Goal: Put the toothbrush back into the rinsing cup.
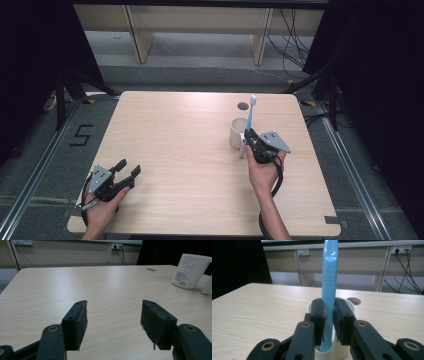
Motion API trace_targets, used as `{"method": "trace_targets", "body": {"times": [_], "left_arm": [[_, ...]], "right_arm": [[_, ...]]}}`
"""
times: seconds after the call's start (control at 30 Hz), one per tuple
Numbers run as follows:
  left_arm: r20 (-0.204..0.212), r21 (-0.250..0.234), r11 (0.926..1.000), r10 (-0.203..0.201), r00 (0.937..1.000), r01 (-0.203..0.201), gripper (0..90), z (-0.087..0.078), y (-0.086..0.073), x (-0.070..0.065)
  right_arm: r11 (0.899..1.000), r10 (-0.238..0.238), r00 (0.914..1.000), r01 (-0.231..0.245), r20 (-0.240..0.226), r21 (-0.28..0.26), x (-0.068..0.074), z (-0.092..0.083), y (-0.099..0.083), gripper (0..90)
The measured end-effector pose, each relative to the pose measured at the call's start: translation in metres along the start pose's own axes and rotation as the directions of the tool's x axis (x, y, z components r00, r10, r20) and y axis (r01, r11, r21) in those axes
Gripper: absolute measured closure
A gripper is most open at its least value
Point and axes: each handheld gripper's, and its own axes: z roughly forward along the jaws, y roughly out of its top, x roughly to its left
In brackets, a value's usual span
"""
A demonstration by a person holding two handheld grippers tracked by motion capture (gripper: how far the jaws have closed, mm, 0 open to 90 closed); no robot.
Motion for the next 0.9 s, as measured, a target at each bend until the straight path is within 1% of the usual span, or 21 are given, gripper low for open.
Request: {"method": "trace_targets", "body": {"times": [0.03, 0.1, 0.17, 0.23, 0.3, 0.37, 0.4, 0.43, 0.47, 0.5, 0.53, 0.57, 0.63, 0.67, 0.7, 0.77, 0.8, 0.83, 0.87, 0.9], "left_arm": [[0.0, 0.0, 1.0, 0.0, 1.0, 0.0, 37.7, 0.0, 0.0, 0.0], [0.001, 0.002, 1.0, 0.0, 1.0, 0.0, 37.7, -0.0001, 0.0001, 0.0], [0.001, 0.002, 1.0, 0.0, 1.0, 0.0, 37.7, -0.0001, 0.0001, 0.0], [0.001, 0.002, 1.0, -0.002, 1.0, 0.002, 37.7, -0.0002, 0.0001, 0.0001], [0.001, 0.002, 1.0, -0.001, 1.0, 0.001, 37.8, -0.0001, 0.0001, 0.0001], [0.001, 0.003, 1.0, 0.0, 1.0, 0.0, 37.7, -0.0001, 0.0001, 0.0], [0.003, 0.003, 1.0, 0.004, 1.0, -0.004, 37.7, -0.0001, 0.0002, 0.0002], [0.013, -0.014, 0.9999, 0.004, 0.9999, -0.004, 37.7, 0.0016, -0.0004, 0.0008], [0.004, -0.002, 1.0, 0.002, 1.0, -0.002, 37.7, 0.0004, 0.0, 0.0003], [0.001, 0.004, 1.0, 0.001, 1.0, -0.001, 37.7, -0.0001, 0.0001, 0.0001], [0.003, 0.003, 1.0, 0.003, 1.0, -0.003, 37.7, 0.0, 0.0002, 0.0003], [0.001, 0.003, 1.0, 0.0, 1.0, 0.0, 37.7, -0.0001, 0.0001, 0.0001], [0.001, 0.003, 1.0, 0.0, 1.0, 0.0, 37.8, -0.0002, 0.0001, 0.0], [0.004, 0.0, 1.0, 0.003, 1.0, -0.003, 37.7, 0.0001, 0.0001, 0.0003], [0.0, 0.003, 1.0, 0.002, 1.0, -0.002, 37.7, -0.0001, 0.0001, 0.0], [0.0, 0.001, 1.0, 0.001, 1.0, -0.001, 37.8, 0.0001, 0.0, 0.0], [0.001, 0.003, 1.0, 0.001, 1.0, -0.001, 37.7, -0.0001, 0.0001, 0.0], [0.001, 0.003, 1.0, 0.001, 1.0, -0.001, 37.8, -0.0001, 0.0001, 0.0], [0.003, -0.001, 1.0, 0.001, 1.0, -0.001, 37.7, 0.0003, 0.0, 0.0002], [0.01, -0.013, 0.9999, 0.0, 1.0, 0.0, 37.8, 0.0014, -0.0004, 0.0004]], "right_arm": [[1.0, -0.017, 0.9999, 0.017, 0.001, 0.002, -0.0005, 0.0004, -0.0002, 79.1], [1.0, -0.025, 0.9997, 0.025, 0.007, 0.002, -0.0007, 0.0005, -0.0009, 79.1], [1.0, -0.009, 1.0, 0.009, 0.003, -0.002, 0.0002, 0.0008, -0.0018, 79.1], [1.0, -0.006, 1.0, 0.006, 0.001, -0.003, 0.0004, 0.0012, -0.0021, 79.1], [1.0, -0.009, 0.9999, 0.009, 0.006, 0.0, 0.0007, 0.0011, -0.0022, 79.1], [1.0, -0.014, 0.9999, 0.014, 0.001, -0.004, 0.0005, 0.0019, -0.0026, 79.1], [1.0, -0.015, 0.9999, 0.015, 0.008, 0.002, 0.0007, 0.0017, -0.0027, 79.1], [1.0, -0.012, 0.9999, 0.012, 0.006, 0.004, 0.0008, 0.0017, -0.0028, 79.1], [1.0, -0.026, 0.9995, 0.026, 0.016, 0.0, 0.0, 0.0015, -0.003, 79.1], [1.0, -0.026, 0.9995, 0.026, 0.016, 0.003, 0.0001, 0.0018, -0.0033, 79.1], [1.0, -0.016, 0.9998, 0.016, 0.011, 0.004, 0.0009, 0.0021, -0.0035, 79.1], [1.0, -0.025, 0.9996, 0.025, 0.012, 0.003, 0.0004, 0.0022, -0.0037, 79.1], [1.0, -0.018, 0.9998, 0.018, 0.01, 0.004, 0.0008, 0.0023, -0.0044, 79.0], [0.999, -0.032, 0.9994, 0.032, 0.01, -0.002, 0.0001, 0.003, -0.0047, 79.0], [1.0, 0.006, 0.9999, -0.006, 0.013, 0.005, 0.0028, 0.0024, -0.0056, 79.0], [1.0, -0.017, 0.9998, 0.017, 0.009, 0.005, 0.0011, 0.0034, -0.006, 79.0], [1.0, -0.017, 0.9998, 0.017, 0.009, 0.009, 0.0013, 0.0032, -0.0065, 79.0], [0.999, -0.038, 0.9991, 0.038, 0.017, -0.004, -0.0001, 0.0035, -0.0067, 79.0], [0.999, -0.041, 0.999, 0.041, 0.017, 0.006, -0.0002, 0.0034, -0.0068, 79.0], [1.0, -0.023, 0.9997, 0.023, 0.007, 0.007, 0.0007, 0.0038, -0.0074, 79.0]]}}
